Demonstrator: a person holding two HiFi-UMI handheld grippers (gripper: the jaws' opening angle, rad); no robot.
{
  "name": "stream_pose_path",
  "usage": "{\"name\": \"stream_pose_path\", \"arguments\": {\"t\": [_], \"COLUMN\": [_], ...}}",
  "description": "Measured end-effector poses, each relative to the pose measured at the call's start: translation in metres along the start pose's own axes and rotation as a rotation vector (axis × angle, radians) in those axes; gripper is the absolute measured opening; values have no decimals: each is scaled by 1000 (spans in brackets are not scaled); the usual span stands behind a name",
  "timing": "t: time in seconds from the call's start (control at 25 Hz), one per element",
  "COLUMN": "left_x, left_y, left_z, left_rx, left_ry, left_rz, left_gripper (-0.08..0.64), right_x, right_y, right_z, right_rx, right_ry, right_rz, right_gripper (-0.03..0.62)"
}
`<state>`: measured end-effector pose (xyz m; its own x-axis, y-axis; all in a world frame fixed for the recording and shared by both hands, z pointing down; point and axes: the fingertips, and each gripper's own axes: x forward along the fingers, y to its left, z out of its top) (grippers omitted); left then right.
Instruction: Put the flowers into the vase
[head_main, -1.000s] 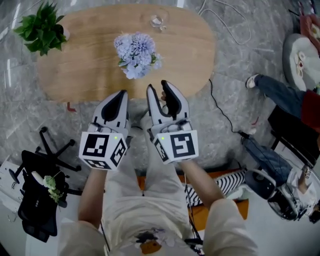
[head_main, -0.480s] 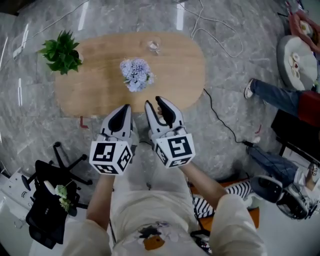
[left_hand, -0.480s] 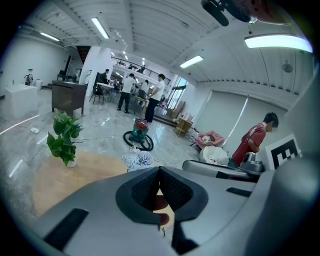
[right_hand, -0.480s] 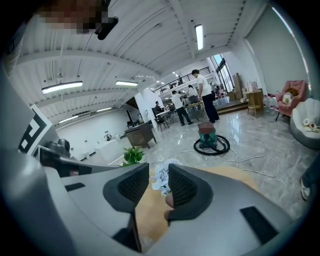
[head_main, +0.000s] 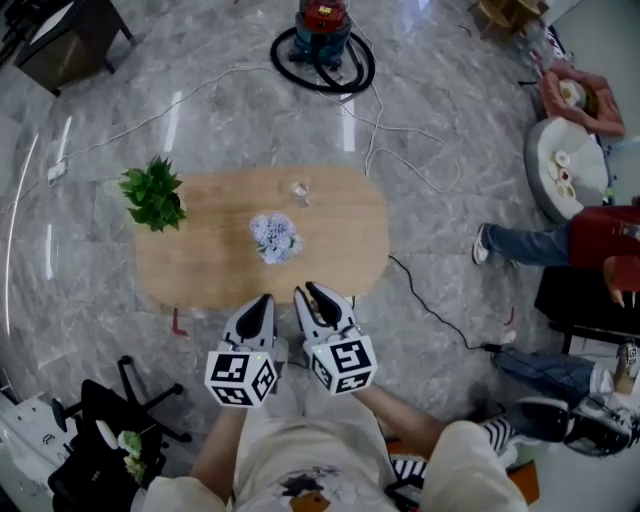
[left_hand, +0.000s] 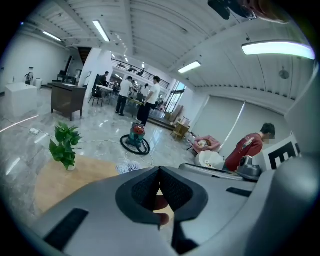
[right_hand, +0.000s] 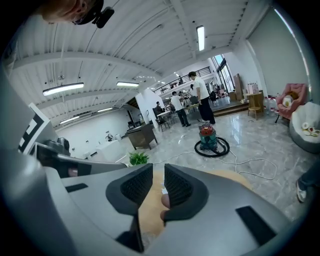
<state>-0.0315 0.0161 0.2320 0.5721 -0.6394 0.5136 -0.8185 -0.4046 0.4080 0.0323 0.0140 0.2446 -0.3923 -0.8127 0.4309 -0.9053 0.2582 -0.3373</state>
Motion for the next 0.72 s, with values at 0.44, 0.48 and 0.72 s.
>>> {"name": "stream_pose_path", "arguments": {"t": [0.44,0.48,0.72], "left_x": [-49,-55,-85], "left_y": [-35,-38,-55], "left_z": [32,34,48], "left_rx": [47,51,9], "left_ry": [-39,-39,-45], "left_rz": [-9,-9,-43], "left_gripper": [6,6,6], "right_x": [-50,-53,-65], "right_y": [11,13,28], "right_z": [26,29,59], "right_rx": [4,5,22], "right_ry": [-14,-20,-77], "right_rz": [-27,-26,-3], "right_gripper": [39,36,26]}}
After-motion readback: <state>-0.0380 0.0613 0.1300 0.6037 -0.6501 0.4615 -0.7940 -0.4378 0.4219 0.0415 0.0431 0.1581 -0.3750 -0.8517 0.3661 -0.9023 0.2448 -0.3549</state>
